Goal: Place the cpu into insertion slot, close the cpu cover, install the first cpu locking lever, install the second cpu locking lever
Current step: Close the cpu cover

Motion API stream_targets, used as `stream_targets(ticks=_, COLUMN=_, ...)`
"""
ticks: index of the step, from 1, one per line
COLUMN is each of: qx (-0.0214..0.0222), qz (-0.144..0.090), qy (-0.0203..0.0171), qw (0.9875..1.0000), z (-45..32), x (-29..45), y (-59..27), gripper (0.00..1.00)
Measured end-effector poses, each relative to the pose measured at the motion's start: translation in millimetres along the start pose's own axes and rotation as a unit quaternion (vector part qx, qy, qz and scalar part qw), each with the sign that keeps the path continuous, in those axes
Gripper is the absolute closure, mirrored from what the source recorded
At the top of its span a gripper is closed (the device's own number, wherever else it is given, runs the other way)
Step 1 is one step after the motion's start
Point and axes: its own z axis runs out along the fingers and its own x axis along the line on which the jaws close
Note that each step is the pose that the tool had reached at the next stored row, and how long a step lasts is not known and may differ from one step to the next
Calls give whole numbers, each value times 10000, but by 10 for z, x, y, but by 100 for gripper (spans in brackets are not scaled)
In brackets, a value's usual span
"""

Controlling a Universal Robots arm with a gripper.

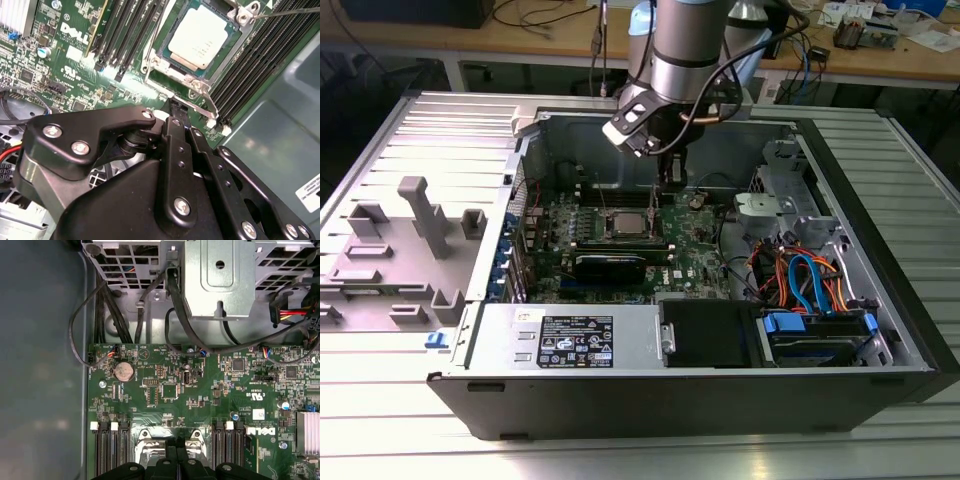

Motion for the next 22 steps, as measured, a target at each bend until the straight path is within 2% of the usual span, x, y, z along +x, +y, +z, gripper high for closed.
stream_targets(ticks=8, qx=-2, qz=0, qy=0, qw=10000, z=3, x=0, y=-106, gripper=89)
stream_targets(ticks=11, qx=-18, qz=0, qy=-1, qw=10000, z=10, x=1, y=-154, gripper=89)
stream_targets(ticks=15, qx=-45, qz=0, qy=-1, qw=10000, z=31, x=2, y=-252, gripper=89)
stream_targets(ticks=22, qx=-50, qz=-36, qy=0, qw=10000, z=64, x=-2, y=-433, gripper=89)
